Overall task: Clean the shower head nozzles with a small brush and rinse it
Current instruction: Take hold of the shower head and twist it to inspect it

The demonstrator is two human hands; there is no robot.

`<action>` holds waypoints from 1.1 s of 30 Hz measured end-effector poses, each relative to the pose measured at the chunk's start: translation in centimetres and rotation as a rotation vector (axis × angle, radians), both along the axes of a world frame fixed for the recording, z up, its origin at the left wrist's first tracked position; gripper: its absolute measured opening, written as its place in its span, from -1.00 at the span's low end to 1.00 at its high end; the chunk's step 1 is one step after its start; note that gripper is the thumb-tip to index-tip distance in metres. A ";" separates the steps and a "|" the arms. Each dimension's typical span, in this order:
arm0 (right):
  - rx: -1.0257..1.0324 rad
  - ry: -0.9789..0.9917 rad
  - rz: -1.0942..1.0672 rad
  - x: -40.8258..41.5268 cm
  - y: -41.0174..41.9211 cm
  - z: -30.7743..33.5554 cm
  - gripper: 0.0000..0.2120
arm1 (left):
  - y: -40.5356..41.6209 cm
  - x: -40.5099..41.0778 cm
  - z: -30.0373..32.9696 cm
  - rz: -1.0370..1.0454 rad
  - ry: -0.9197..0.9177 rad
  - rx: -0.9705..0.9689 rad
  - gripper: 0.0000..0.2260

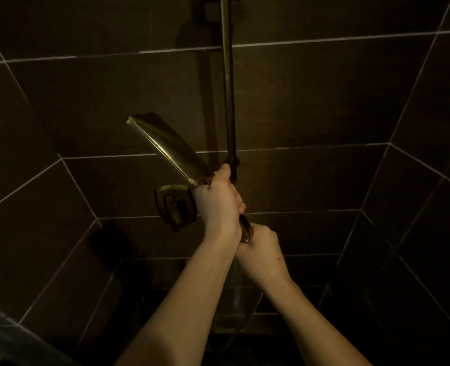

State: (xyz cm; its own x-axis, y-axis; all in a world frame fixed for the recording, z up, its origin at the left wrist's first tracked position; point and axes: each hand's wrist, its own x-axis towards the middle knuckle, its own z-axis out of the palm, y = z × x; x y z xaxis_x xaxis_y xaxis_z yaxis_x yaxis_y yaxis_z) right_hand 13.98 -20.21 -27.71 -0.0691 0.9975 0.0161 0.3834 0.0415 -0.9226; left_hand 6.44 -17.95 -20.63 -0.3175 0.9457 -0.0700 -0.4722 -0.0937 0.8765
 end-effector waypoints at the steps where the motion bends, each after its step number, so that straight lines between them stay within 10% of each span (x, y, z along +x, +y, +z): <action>1: 0.001 0.000 0.019 0.1 0.0 0.2 -0.81 | 0.0 -0.2 -0.1 -0.022 0.010 0.007 -0.71; 6: -0.146 0.225 0.278 1.8 -0.6 1.5 -0.79 | 0.0 -3.2 0.3 -0.506 0.076 0.197 -0.74; 15: -0.726 0.763 0.992 2.2 -0.7 1.5 -0.63 | 0.7 -3.5 1.4 -1.170 -0.394 0.440 -0.63; 25: 0.016 0.163 0.096 1.1 -1.1 0.9 -0.80 | -1.1 -0.2 1.1 -0.152 0.014 0.073 -0.71; 33: -0.002 0.230 0.188 1.9 -1.3 0.9 -0.87 | -1.0 -0.8 0.5 -0.267 0.042 0.112 -0.75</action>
